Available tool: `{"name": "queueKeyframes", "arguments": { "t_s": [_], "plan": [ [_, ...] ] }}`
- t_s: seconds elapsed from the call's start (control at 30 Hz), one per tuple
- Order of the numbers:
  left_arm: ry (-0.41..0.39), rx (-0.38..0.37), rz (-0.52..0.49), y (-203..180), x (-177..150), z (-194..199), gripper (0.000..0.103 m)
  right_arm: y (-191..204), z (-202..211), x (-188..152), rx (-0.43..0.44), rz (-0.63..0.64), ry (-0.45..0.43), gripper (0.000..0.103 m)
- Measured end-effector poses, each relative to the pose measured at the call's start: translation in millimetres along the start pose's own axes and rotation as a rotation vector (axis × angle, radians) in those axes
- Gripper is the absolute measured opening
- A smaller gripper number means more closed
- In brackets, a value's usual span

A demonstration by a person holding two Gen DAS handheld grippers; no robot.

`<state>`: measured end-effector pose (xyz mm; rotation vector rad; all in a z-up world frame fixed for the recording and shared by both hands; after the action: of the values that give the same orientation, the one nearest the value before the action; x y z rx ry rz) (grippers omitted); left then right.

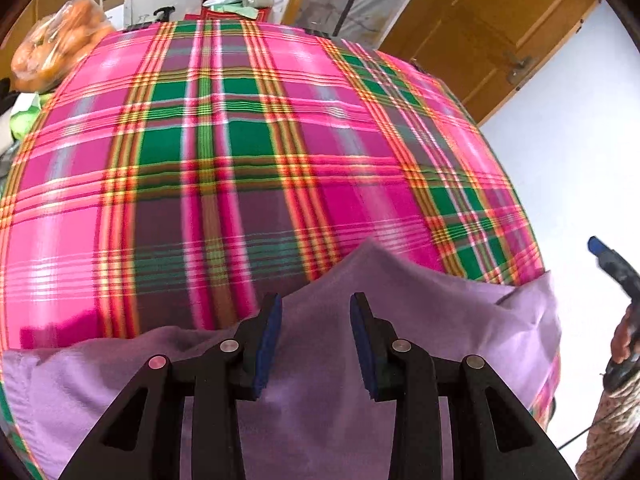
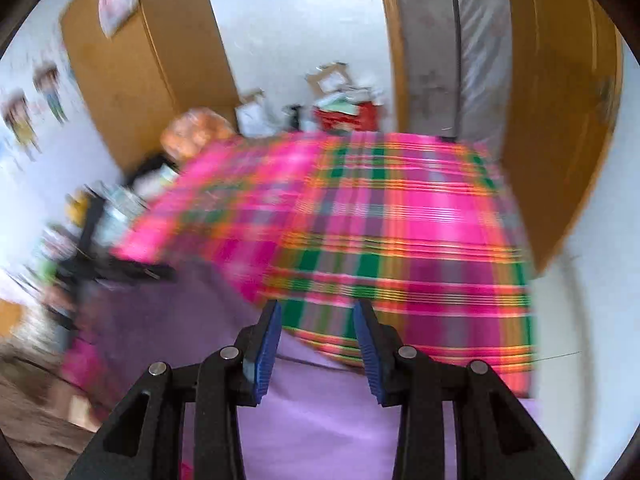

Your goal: Fold clothes

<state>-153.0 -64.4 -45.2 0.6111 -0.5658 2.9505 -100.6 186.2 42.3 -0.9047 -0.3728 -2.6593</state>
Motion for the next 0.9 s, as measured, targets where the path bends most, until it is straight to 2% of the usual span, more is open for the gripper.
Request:
{"name": "queueKeyframes", "arguments": {
  "t_s": [0.03, 0.1, 0.23, 0.33, 0.4, 0.53, 0.73, 0.77, 0.8, 0.83, 0.9],
  "plan": [
    [0.004, -0.005, -0.001, -2, -1, -2, 0.037, -3, -4, -4, -0.049, 0.029, 0.014, 0.037],
    [0.014, -0.013, -0.008, -8, -4, -6, 0.037, 6, -30, -18, -0.024, 0.068, 0.077, 0.032],
    [0.013, 0.001, -0.014, -10, -9, -9, 0.037, 27, -77, -43, 0.03, 0.175, 0.173, 0.032],
    [0.01, -0.003, 0.006, -8, -11, -7, 0.037, 55, -91, -50, 0.114, 0.265, 0.195, 0.032],
    [0.006, -0.004, 0.015, -7, -12, -7, 0.037, 64, -92, -51, 0.128, 0.31, 0.191, 0.032],
    [0.004, 0.002, 0.02, -8, -11, -10, 0.037, 64, -102, -50, 0.097, 0.353, 0.205, 0.032],
    [0.001, 0.002, 0.034, -8, -8, -12, 0.037, 63, -102, -47, 0.122, 0.344, 0.191, 0.03],
    [0.001, 0.003, 0.035, -8, -8, -13, 0.037, 65, -102, -49, 0.122, 0.348, 0.188, 0.027],
    [0.0, 0.002, 0.036, -8, -8, -13, 0.037, 68, -101, -51, 0.131, 0.355, 0.186, 0.014],
    [0.0, 0.001, 0.037, -9, -8, -13, 0.037, 74, -103, -52, 0.146, 0.366, 0.19, 0.008],
    [-0.001, 0.0, 0.041, -8, -7, -13, 0.037, 77, -104, -50, 0.123, 0.387, 0.182, 0.003]
  ]
}}
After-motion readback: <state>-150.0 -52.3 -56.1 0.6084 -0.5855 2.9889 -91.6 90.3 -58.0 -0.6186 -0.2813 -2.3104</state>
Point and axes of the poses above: each gripper's, at about its wrist camera, not at the fingertips, and z roughly against the way its jaws point, y to its left, x to its top, the point moved 9 cm from there along -z, roughly the way its jaws point, and after that the axes turned 1 degree about x, right-handed, at the moved point
